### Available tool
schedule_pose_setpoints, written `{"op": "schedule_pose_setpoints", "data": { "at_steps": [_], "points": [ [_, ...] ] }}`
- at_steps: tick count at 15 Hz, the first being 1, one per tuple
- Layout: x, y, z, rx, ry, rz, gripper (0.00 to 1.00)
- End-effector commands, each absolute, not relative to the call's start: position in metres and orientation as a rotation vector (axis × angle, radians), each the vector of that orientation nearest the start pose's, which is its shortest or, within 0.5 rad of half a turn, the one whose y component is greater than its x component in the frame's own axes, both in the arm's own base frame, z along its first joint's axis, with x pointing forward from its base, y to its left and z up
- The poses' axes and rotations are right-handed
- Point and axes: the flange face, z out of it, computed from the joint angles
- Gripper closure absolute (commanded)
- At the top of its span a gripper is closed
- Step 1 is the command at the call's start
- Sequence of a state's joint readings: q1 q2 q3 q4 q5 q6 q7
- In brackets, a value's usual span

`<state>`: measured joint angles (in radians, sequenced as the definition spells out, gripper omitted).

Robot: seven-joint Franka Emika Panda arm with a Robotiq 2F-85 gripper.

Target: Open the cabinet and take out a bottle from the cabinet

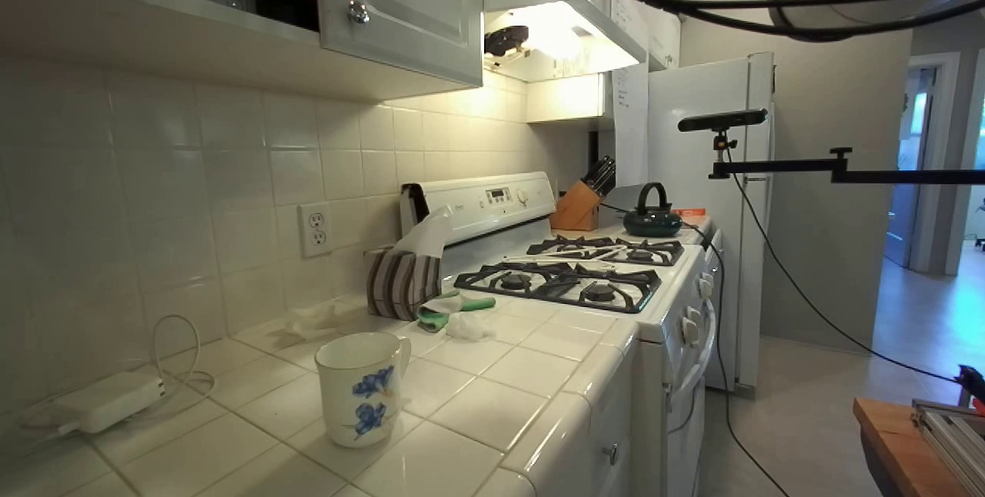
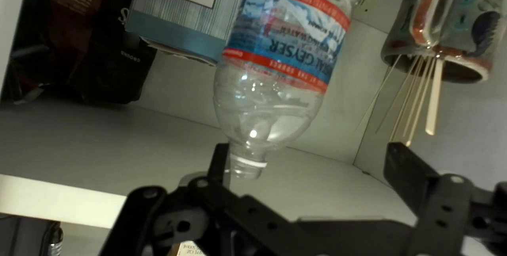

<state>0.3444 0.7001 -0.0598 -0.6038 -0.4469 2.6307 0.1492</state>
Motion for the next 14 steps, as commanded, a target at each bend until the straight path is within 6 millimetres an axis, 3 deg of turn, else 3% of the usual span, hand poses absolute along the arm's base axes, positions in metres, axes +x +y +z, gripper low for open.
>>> {"op": "schedule_pose_setpoints", "data": {
  "at_steps": [1,10,11,12,14],
  "points": [
    [0.700,0.248,0.759,-2.457,-0.452,-2.192,0.00],
    [0.706,0.243,0.754,-2.464,-0.321,-2.273,0.00],
    [0.707,0.243,0.751,-2.467,-0.314,-2.275,0.25],
    [0.708,0.243,0.749,-2.473,-0.312,-2.275,0.28],
    [0.710,0.243,0.746,-2.475,-0.305,-2.284,0.43]
  ]
}}
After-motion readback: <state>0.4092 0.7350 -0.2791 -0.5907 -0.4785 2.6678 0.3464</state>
